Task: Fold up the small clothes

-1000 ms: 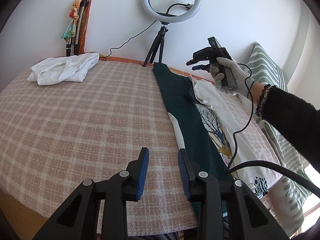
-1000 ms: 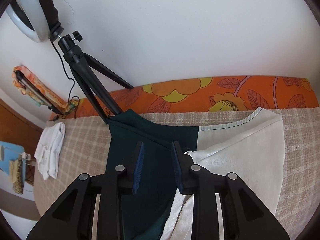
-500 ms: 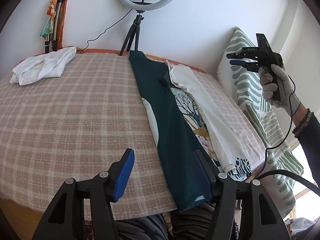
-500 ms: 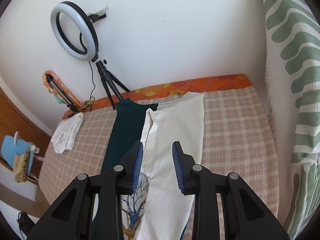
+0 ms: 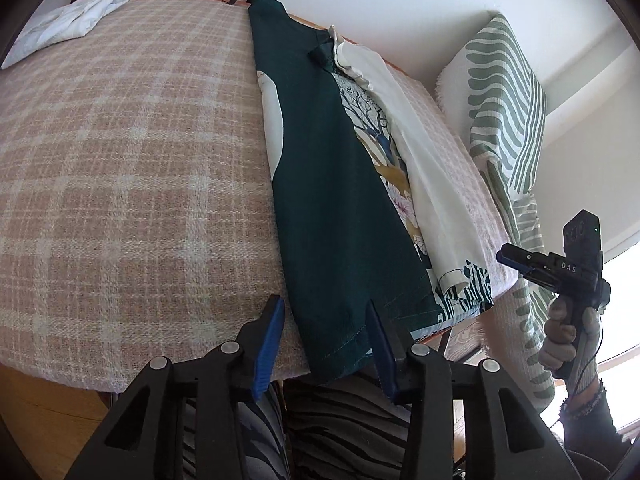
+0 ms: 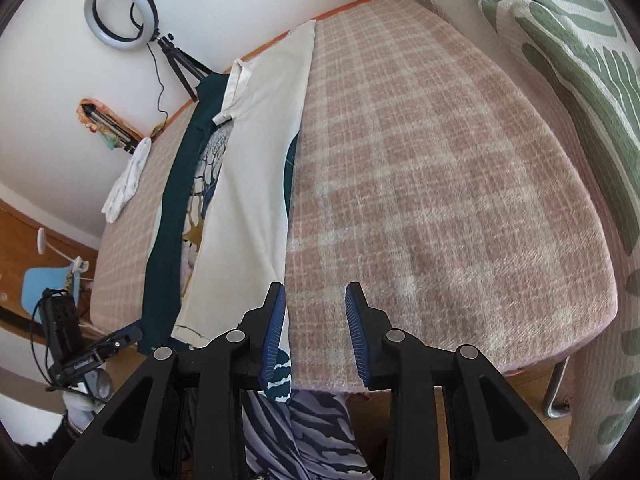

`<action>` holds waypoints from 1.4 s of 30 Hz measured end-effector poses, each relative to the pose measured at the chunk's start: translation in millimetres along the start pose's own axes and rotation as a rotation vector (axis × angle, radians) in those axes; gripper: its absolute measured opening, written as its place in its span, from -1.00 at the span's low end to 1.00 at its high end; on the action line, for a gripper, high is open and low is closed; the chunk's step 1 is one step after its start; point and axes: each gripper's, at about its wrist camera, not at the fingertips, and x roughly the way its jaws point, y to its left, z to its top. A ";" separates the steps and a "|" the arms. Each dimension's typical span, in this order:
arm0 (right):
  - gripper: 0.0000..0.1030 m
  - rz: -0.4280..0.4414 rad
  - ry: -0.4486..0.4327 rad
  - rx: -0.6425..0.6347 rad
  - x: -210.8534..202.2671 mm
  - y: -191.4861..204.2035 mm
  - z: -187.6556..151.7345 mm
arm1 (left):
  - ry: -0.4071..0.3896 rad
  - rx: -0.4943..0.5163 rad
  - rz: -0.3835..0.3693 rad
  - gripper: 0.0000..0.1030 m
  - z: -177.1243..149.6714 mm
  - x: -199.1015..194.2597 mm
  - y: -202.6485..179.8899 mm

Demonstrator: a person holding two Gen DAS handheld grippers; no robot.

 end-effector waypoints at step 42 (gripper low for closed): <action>-0.57 0.013 -0.007 -0.098 5.3 20.4 -26.3 | 0.069 0.170 0.002 -0.98 28.5 73.6 -115.1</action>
